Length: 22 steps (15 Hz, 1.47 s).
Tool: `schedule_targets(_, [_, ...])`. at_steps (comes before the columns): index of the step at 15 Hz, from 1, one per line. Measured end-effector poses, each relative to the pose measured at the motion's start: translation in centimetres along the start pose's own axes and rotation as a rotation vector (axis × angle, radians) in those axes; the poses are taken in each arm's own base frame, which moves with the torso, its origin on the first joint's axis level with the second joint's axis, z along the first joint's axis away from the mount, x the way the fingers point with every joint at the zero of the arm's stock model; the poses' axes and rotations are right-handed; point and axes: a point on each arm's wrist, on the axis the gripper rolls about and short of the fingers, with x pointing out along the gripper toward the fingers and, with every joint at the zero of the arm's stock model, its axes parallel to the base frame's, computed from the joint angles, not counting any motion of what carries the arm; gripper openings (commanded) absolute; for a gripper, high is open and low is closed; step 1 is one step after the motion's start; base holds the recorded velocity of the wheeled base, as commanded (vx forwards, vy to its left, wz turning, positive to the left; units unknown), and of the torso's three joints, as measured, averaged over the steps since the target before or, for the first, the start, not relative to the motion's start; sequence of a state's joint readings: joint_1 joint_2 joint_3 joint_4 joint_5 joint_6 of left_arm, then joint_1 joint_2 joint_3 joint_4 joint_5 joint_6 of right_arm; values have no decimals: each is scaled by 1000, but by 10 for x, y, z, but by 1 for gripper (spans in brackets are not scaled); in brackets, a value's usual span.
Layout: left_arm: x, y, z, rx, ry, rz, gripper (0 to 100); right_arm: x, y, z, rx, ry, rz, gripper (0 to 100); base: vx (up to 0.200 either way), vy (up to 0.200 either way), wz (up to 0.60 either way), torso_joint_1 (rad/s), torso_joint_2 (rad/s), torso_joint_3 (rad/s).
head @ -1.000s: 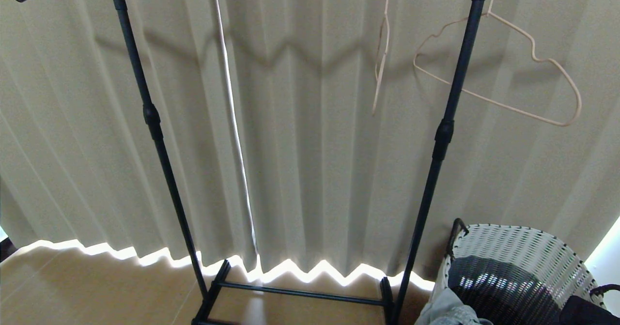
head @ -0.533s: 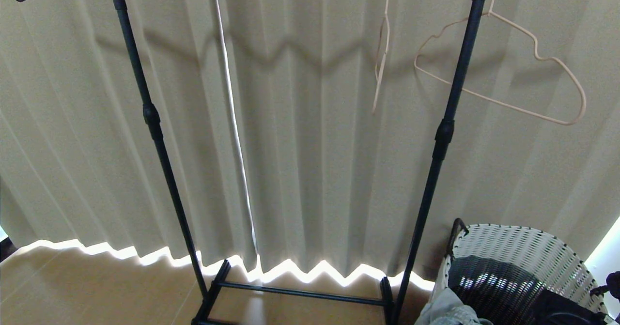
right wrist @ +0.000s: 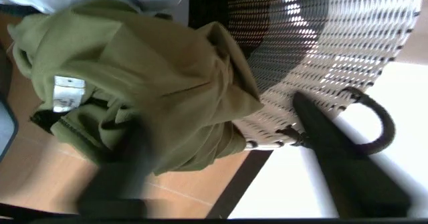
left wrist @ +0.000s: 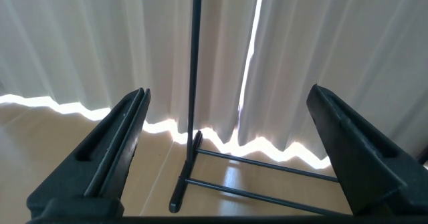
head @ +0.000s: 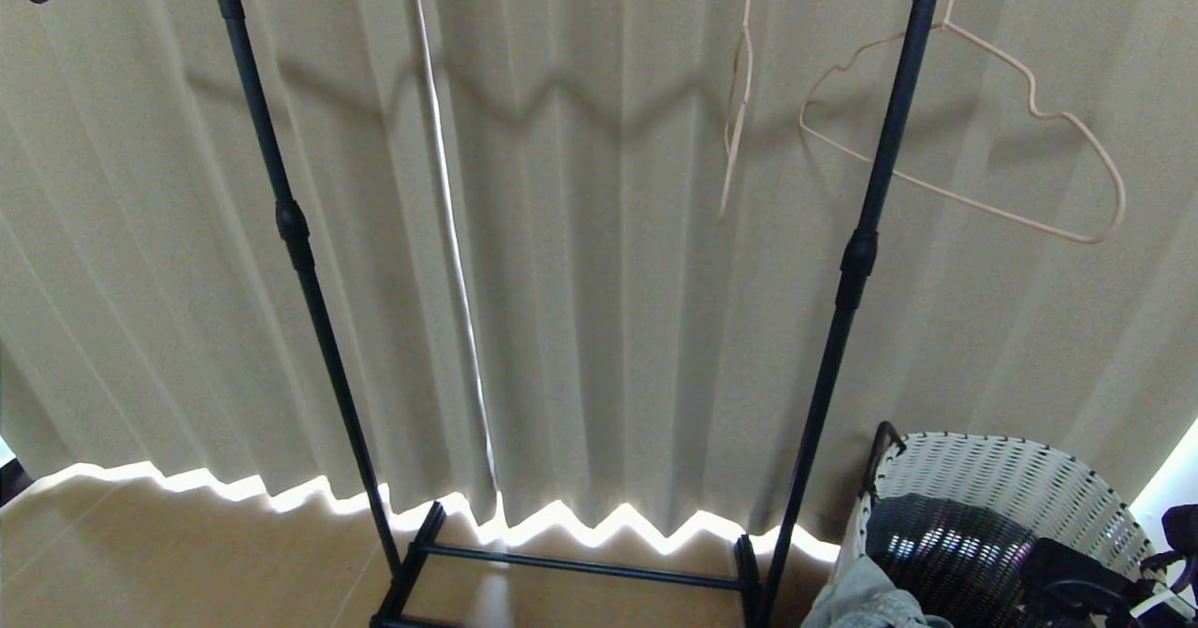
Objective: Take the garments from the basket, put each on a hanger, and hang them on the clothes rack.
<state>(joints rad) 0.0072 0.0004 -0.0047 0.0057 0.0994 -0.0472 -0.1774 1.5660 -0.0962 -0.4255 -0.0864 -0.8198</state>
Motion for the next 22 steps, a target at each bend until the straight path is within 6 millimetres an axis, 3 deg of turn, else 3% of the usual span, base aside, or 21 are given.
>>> schedule_targets(7, [0,0,0,0,1,0,100,-6,0,0,10,-83,-59,0,0,0,0,0,0,0])
schedule_targets(10, [0,0,0,0,0,0,100,-25,2,-4,51,-203,-148,0,0,0,0,0,0,0])
schedule_targets(14, [0,0,0,6,2,-1,100,-56,-1,-4,268,-396,-279,0,0,0,0,0,0,0])
schedule_targets(22, [0,0,0,4,2,-1,100,-89,6,-16,303,-567,-441,0,0,0,-75,1,1,0])
